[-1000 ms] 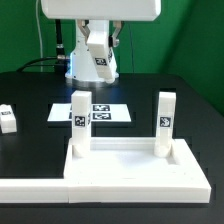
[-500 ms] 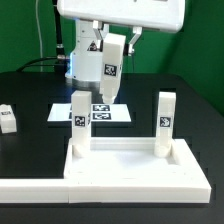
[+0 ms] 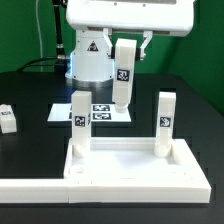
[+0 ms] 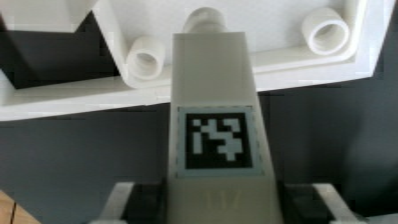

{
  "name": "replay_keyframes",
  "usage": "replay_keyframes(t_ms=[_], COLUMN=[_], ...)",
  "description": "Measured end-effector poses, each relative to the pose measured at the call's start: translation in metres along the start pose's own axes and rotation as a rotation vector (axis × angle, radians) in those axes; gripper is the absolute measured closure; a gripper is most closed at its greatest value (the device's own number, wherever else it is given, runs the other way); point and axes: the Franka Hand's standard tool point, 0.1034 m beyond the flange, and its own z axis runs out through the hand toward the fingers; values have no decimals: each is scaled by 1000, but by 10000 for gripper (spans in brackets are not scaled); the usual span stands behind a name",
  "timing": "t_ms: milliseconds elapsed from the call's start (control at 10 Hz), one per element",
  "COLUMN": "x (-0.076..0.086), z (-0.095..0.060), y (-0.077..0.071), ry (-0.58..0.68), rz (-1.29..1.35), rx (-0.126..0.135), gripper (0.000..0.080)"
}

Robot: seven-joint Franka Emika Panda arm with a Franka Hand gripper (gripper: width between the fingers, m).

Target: Assemble desk

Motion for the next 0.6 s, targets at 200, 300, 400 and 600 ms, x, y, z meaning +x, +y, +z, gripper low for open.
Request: replay_keyframes(t_ms=[200,300,400,600], x=[24,40,43,39], z=[7,1,1,4], y=[-33,-42,-43,-42], ry=[-10,-29,-10,-16], rz=[17,12,9,8], rx=[14,4,12,9], gripper=[511,511,511,511])
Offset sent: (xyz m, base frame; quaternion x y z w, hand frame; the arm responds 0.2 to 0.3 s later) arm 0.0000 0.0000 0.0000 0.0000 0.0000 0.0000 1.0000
